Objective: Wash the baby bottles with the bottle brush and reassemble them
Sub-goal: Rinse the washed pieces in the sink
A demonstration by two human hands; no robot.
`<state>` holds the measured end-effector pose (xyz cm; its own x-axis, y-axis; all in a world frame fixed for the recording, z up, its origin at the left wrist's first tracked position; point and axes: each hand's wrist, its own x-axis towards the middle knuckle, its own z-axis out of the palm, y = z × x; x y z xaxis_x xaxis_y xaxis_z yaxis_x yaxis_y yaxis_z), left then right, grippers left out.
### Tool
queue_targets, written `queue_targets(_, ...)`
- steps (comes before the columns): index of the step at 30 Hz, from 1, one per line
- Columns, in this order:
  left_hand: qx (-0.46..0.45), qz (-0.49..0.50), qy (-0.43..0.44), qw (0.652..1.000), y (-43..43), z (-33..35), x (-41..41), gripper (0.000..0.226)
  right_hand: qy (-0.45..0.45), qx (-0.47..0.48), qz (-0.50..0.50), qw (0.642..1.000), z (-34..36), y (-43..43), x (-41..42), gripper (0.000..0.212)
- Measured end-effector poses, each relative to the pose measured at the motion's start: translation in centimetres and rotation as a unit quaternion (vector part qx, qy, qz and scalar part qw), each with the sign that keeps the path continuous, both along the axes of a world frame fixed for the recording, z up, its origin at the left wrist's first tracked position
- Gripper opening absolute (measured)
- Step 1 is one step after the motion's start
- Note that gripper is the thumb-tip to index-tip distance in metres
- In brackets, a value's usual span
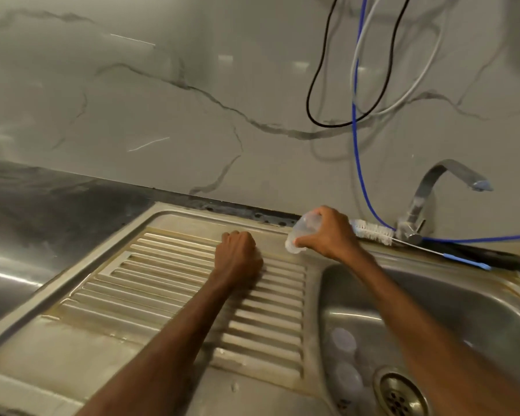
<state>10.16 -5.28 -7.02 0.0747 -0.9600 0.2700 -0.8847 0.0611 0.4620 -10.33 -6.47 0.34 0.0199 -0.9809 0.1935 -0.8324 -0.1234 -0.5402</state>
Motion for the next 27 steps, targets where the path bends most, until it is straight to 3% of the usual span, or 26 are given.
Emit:
queue_targets(10, -0.028, 0.155, -0.005, 0.987, -0.2, -0.9, 2.4, 0.038, -0.039, -0.015, 0.083, 0.996, -2.8, -5.5, 10.3, 0.073)
queue_targets(15, -0.009, 0.172, 0.014, 0.985, -0.5, -1.1, 2.9, 0.043, -0.060, -0.033, 0.122, 0.990, -3.4, -6.5, 13.6, 0.073)
queue_targets(23, -0.013, 0.189, 0.016, 0.982, -0.3, -1.0, 2.4, 0.043, -0.085, 0.003, 0.129, 0.988, -5.0, -6.6, 14.2, 0.087)
queue_targets(27, -0.044, 0.230, -0.018, 0.972, -0.2, -0.6, 1.9, 0.058, -0.100, 0.002, 0.110, 0.989, -4.4, -5.3, 10.9, 0.101)
